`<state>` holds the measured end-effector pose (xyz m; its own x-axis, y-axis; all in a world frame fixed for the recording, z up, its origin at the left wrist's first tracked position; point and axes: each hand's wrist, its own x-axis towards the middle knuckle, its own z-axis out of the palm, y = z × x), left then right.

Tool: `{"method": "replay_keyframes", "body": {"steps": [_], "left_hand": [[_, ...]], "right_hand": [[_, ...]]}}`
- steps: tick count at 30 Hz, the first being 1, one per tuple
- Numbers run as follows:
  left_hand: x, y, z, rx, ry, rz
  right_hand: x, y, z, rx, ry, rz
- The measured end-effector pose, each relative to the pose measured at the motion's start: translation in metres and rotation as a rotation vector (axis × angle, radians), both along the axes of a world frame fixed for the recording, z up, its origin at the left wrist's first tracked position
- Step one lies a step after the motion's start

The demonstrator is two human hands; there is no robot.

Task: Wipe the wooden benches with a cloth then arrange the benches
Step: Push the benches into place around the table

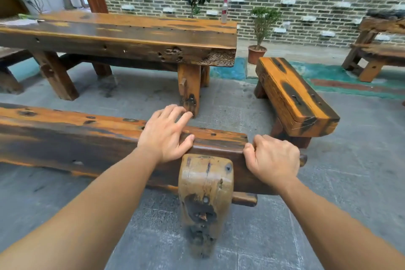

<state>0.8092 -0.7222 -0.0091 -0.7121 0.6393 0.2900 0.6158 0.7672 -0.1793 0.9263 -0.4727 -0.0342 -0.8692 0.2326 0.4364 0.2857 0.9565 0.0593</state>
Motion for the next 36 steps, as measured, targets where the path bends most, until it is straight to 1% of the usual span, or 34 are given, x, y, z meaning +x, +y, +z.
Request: {"method": "replay_keyframes", "body": {"steps": [3,6,9,11,13,15,16,17,18,19,20,21,24,25,27,29,30,36], "left_hand": [[0.001,0.001,-0.003,0.006,-0.014,0.035],[0.0,0.001,-0.004,-0.011,-0.075,0.076],[0.001,0.008,0.0,-0.042,-0.227,0.148],[0.007,0.012,0.012,-0.045,-0.379,0.251],[0.018,0.017,0.008,0.02,-0.529,0.371],[0.036,0.028,0.01,0.051,-0.623,0.433],[0.047,0.034,0.013,0.069,-0.671,0.427],[0.058,0.041,0.019,0.111,-0.724,0.416],[0.067,0.05,0.029,0.174,-0.772,0.425],[0.071,0.054,0.035,0.235,-0.788,0.448],[0.072,0.06,0.044,0.264,-0.784,0.478],[0.069,0.067,0.054,0.246,-0.753,0.495],[0.05,0.097,0.08,0.151,-0.666,0.465],[0.042,0.112,0.087,0.122,-0.642,0.452],[0.027,0.15,0.098,0.106,-0.609,0.469],[0.015,0.191,0.107,0.132,-0.66,0.514],[0.006,0.225,0.108,0.162,-0.693,0.53],[-0.031,0.357,0.11,0.097,-0.784,0.501]], "right_hand": [[0.004,0.002,-0.003,-0.06,-0.013,0.038],[0.003,0.004,-0.007,-0.1,-0.062,0.055],[0.0,0.005,-0.004,-0.209,-0.15,0.048],[-0.001,0.007,0.014,-0.339,-0.323,0.039],[-0.002,0.008,0.02,-0.472,-0.452,0.037],[-0.003,0.011,0.03,-0.633,-0.498,0.076],[-0.001,0.013,0.036,-0.755,-0.489,0.097],[0.001,0.017,0.044,-0.933,-0.463,0.113],[0.003,0.026,0.055,-1.163,-0.411,0.122],[0.004,0.032,0.061,-1.33,-0.363,0.118],[0.008,0.044,0.067,-1.394,-0.344,0.113],[0.012,0.063,0.072,-1.314,-0.367,0.137],[0.019,0.15,0.076,-0.867,-0.625,0.202],[0.015,0.185,0.075,-0.786,-0.673,0.188],[0.003,0.252,0.077,-0.762,-0.681,0.067],[-0.008,0.301,0.084,-0.757,-0.638,-0.073],[-0.016,0.335,0.089,-0.749,-0.624,-0.106],[-0.059,0.452,0.113,-0.761,-0.687,-0.118]]}}
